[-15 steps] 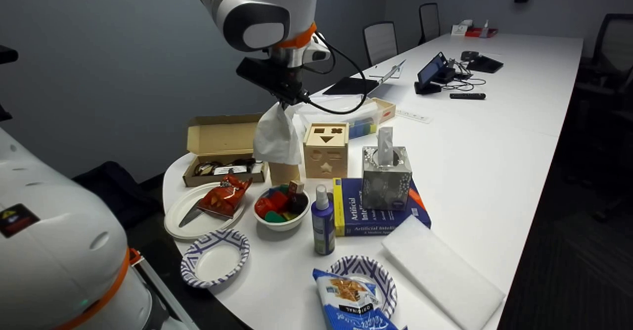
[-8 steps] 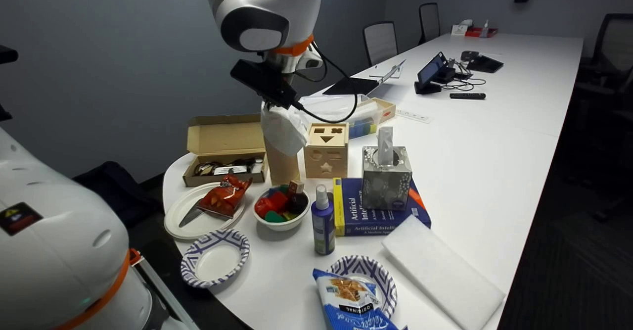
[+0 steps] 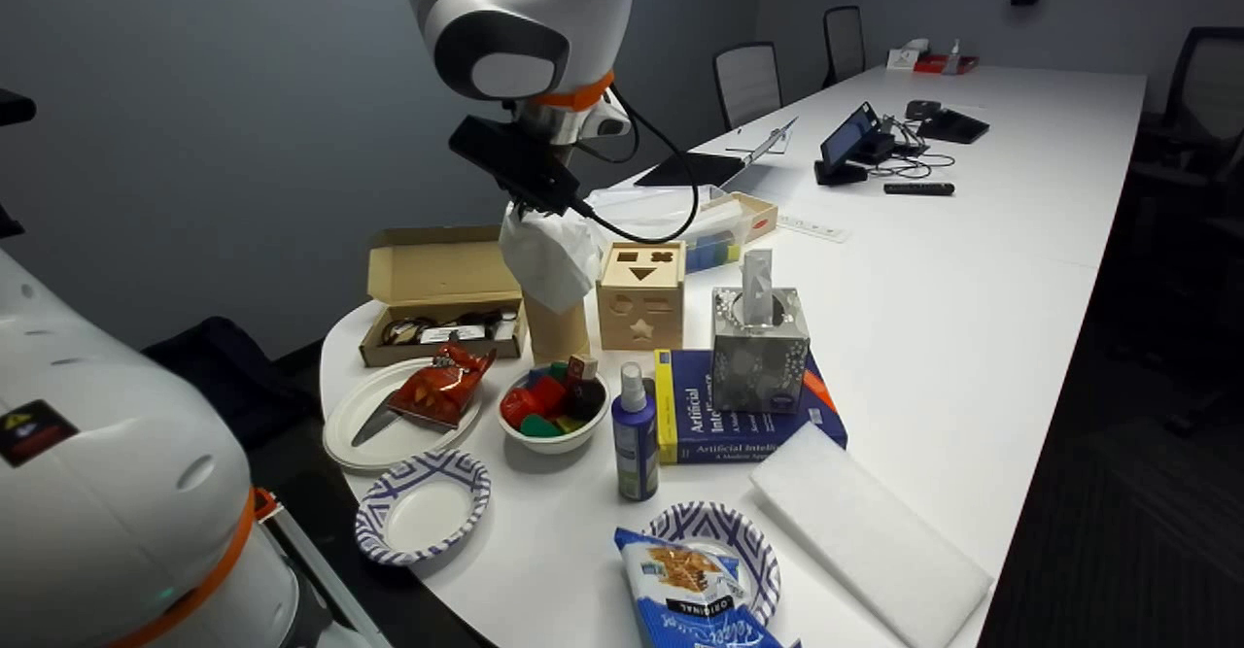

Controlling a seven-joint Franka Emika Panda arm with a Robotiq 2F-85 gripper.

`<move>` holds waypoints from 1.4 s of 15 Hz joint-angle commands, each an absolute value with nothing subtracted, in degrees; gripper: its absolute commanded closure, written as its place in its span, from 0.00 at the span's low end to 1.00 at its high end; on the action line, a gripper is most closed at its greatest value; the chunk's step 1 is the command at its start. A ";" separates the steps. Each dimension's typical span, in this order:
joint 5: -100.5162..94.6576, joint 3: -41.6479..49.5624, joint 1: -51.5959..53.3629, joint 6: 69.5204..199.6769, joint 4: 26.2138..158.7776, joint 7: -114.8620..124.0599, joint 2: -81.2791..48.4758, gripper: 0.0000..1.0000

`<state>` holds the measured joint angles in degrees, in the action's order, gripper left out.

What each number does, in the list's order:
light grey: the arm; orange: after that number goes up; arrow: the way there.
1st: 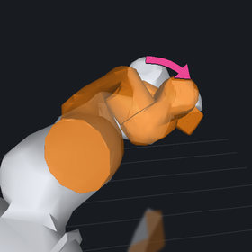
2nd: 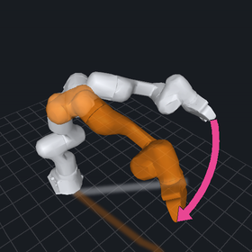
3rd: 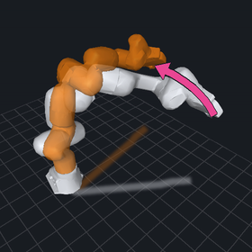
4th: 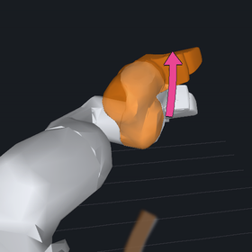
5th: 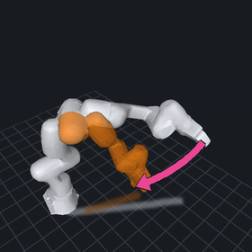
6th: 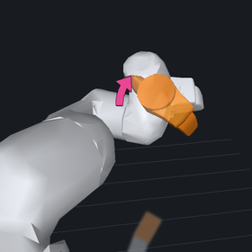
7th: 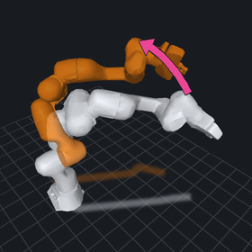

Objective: Pick up the napkin and wipe the bottle

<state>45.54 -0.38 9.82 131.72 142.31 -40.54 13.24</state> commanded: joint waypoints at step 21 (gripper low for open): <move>32.85 0.16 8.46 144.43 143.23 -24.52 12.96 1.00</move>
